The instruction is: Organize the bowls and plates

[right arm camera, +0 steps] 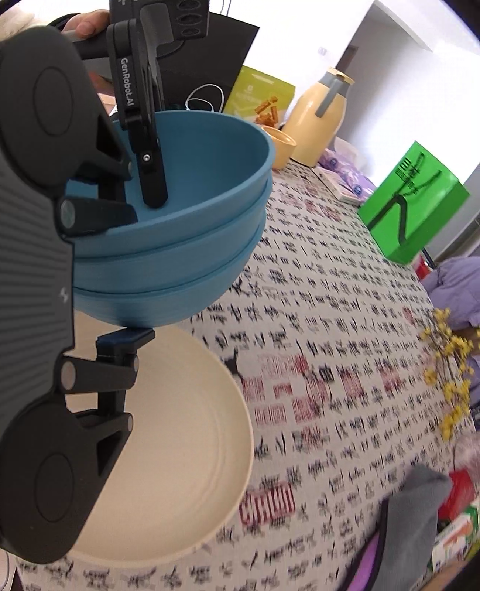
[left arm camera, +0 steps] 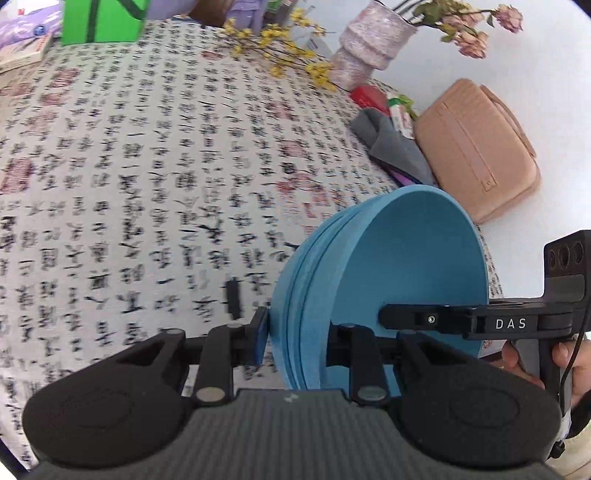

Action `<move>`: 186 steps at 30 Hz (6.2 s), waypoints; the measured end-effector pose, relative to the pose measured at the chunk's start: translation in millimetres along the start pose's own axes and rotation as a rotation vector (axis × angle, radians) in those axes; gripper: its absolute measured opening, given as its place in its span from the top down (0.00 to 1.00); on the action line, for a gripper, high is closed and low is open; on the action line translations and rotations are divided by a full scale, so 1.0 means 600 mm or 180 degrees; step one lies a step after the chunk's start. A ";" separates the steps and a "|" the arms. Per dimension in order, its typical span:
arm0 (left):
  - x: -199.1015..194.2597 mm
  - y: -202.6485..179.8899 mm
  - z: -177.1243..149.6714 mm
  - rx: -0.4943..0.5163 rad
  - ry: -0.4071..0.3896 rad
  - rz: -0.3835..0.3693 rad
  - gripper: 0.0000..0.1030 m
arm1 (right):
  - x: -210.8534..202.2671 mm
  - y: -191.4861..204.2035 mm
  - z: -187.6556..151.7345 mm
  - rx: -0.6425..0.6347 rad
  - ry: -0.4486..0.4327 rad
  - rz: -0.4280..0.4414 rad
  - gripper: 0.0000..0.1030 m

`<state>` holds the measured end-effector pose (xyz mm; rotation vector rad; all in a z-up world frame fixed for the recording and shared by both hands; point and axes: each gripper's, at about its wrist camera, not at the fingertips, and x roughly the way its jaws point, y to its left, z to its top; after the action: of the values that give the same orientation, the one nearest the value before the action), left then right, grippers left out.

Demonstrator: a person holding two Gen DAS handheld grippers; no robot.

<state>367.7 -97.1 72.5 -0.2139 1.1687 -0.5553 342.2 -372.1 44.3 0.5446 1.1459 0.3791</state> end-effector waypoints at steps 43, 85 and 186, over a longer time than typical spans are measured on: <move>-0.018 -0.063 -0.065 0.0163 -0.0716 0.0600 0.15 | -0.139 -0.058 -0.042 -0.0578 -0.0546 -0.0945 0.22; -0.097 -0.030 -0.431 0.0435 -0.2960 0.1560 0.00 | -0.092 0.091 -0.413 -0.1614 -0.3054 -0.1220 0.09; -0.108 -0.045 -0.643 0.0556 -0.3051 0.1833 0.00 | -0.041 0.079 -0.630 -0.1651 -0.2831 -0.1060 0.00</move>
<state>-10.2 -39.0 -13.8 0.0254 0.2095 -0.0030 -18.4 -267.0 -25.4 0.0245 0.2381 0.1006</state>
